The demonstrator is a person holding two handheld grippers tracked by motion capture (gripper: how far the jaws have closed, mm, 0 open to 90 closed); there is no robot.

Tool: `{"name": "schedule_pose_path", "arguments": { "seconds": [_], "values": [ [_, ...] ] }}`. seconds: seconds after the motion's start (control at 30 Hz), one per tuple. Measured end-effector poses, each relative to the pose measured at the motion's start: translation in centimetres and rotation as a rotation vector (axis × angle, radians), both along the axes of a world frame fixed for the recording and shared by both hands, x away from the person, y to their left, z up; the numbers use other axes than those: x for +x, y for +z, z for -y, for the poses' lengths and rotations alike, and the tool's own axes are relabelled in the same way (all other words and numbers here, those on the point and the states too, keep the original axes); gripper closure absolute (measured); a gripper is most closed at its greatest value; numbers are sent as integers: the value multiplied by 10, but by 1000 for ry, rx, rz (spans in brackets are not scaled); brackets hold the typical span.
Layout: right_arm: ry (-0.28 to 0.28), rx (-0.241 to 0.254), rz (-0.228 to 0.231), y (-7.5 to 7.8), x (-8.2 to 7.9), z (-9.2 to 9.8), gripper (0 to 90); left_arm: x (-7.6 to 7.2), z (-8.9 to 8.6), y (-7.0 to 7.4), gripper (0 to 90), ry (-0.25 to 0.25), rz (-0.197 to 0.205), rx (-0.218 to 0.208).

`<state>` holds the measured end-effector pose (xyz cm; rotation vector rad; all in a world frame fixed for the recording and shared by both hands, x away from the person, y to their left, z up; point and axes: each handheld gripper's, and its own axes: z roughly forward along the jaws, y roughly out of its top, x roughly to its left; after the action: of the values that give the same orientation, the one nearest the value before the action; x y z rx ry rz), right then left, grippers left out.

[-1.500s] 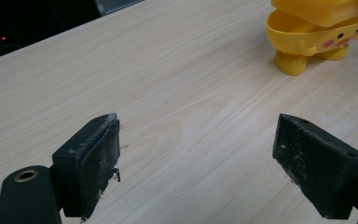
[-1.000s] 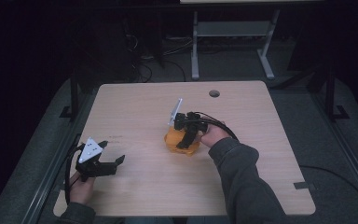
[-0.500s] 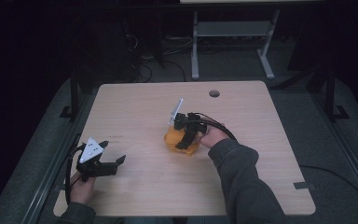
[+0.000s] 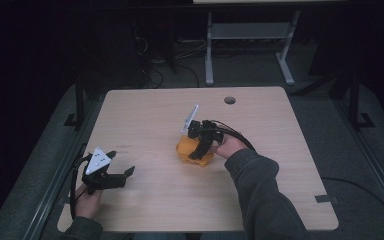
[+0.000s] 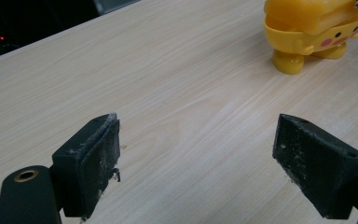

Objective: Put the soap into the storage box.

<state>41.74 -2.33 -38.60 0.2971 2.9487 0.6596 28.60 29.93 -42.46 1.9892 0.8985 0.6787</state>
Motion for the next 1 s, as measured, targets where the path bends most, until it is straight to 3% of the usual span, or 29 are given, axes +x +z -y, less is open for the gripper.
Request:
{"name": "schedule_pose_path", "arguments": {
  "seconds": [0.3, 0.5, 1.0],
  "values": [
    [-1, 19, 24, 7, -3, 7, 175, 0, 0, 0, 141, 1, -1, 0],
    [-9, 60, 22, 16, -5, 15, 176, 0, 0, 0, 141, 0, 0, -1],
    [-37, 57, 23, 19, -8, 28, 173, 0, 1, 0, 141, 1, -1, 0]
  ]
}}
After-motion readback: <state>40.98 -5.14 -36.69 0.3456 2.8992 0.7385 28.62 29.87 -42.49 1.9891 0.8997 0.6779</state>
